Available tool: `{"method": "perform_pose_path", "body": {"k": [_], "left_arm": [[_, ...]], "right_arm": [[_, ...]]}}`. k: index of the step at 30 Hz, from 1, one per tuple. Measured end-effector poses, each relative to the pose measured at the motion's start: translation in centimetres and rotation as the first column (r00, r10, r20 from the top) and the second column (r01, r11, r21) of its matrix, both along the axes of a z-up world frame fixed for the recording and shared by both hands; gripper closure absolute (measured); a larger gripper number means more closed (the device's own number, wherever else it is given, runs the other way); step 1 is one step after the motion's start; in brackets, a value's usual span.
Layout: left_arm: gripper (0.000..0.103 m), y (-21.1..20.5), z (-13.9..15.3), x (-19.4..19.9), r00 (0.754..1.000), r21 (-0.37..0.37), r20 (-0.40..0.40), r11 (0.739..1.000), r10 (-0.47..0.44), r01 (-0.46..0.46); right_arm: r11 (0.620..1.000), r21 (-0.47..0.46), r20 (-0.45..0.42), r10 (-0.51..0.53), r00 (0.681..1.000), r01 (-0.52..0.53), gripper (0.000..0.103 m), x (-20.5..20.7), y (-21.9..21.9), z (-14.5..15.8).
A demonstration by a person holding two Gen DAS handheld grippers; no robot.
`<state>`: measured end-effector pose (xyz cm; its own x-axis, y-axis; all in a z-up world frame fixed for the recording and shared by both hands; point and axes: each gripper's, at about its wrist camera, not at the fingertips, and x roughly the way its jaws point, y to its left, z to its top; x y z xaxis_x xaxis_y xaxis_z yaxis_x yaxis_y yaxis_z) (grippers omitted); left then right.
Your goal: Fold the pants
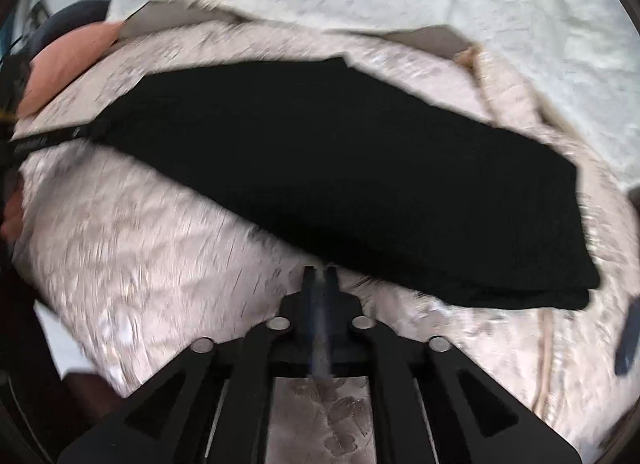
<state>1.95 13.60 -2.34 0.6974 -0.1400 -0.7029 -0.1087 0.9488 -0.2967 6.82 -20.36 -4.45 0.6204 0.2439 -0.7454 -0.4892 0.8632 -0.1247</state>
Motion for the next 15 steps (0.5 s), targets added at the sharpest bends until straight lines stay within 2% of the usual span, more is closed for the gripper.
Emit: {"method": "perform_pose_path", "body": {"k": [2, 5, 8, 10, 12, 15], "left_arm": [[0.074, -0.6, 0.3, 0.2, 1.0, -0.007, 0.014, 1.0, -0.008, 0.008], [0.074, -1.9, 0.1, 1.1, 1.0, 0.008, -0.004, 1.0, -0.028, 0.028], [0.074, -2.7, -1.2, 1.9, 0.997, 0.045, -0.069, 0.998, -0.035, 0.038], [0.074, -3.1, -1.8, 1.9, 0.996, 0.076, -0.085, 0.996, -0.041, 0.047], [0.073, -3.3, -1.3, 1.5, 0.996, 0.094, -0.082, 0.994, -0.044, 0.051], [0.073, -3.3, -0.6, 1.3, 0.996, 0.079, -0.081, 0.996, -0.041, 0.047]], "right_arm": [[0.998, 0.048, 0.032, -0.034, 0.999, 0.033, 0.073, -0.3, 0.5, 1.1], [0.993, 0.083, 0.037, -0.09, 0.995, 0.086, 0.073, 0.5, 1.3, 1.3], [0.99, 0.077, -0.007, -0.118, 0.993, 0.118, 0.073, 1.6, 2.0, -0.1], [0.991, 0.027, -0.033, -0.126, 0.991, 0.127, 0.072, 2.1, 2.6, -1.8], [0.991, 0.027, -0.009, -0.134, 0.991, 0.134, 0.072, 1.7, 2.7, -1.2], [0.987, 0.075, -0.016, -0.143, 0.99, 0.144, 0.072, 1.2, 2.3, 0.5]]}}
